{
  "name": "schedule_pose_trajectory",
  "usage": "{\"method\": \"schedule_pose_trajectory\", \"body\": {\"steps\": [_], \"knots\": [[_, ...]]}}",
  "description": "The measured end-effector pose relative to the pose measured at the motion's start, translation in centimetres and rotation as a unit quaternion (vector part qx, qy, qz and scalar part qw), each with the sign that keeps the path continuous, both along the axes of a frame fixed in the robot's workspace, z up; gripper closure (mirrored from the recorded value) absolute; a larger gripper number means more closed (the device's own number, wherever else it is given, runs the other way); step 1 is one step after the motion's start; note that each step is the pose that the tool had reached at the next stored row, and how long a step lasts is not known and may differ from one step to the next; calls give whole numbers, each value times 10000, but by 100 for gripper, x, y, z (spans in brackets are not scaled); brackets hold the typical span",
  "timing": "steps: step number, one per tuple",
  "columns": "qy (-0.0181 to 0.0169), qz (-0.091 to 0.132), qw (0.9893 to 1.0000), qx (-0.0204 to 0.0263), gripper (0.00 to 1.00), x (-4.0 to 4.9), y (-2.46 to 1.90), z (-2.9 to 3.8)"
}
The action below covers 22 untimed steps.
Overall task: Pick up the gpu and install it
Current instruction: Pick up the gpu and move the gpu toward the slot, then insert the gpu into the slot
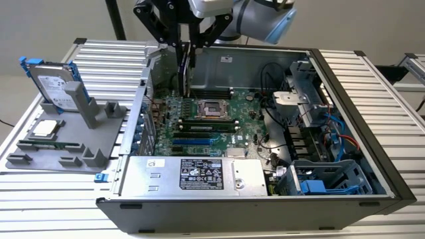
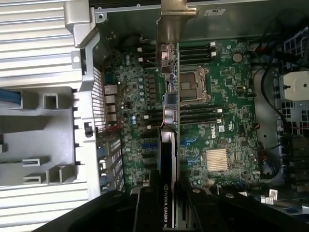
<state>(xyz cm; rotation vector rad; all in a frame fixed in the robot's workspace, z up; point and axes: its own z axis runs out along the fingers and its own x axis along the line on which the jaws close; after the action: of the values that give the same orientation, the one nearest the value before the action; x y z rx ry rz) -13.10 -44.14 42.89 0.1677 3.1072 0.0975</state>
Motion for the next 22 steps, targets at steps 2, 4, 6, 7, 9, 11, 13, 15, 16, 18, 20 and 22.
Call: {"method": "schedule_pose_trajectory", "body": {"steps": [2,4,6,7,9,11,13,15,16,18,20,22], "knots": [[0,0,10000,0,100,29,0,0],[0,0,10000,0,100,59,0,0],[0,0,10000,0,100,87,0,0],[0,0,10000,0,100,101,0,0],[0,0,10000,0,100,129,0,0],[0,0,10000,0,100,158,0,1],[0,0,10000,0,100,184,0,0],[0,0,10000,0,100,208,0,0],[0,0,10000,0,100,219,0,0],[1,0,10000,-1,100,223,-1,1],[1,-1,10000,0,100,223,0,0],[1,0,10000,0,100,223,0,0]]}}
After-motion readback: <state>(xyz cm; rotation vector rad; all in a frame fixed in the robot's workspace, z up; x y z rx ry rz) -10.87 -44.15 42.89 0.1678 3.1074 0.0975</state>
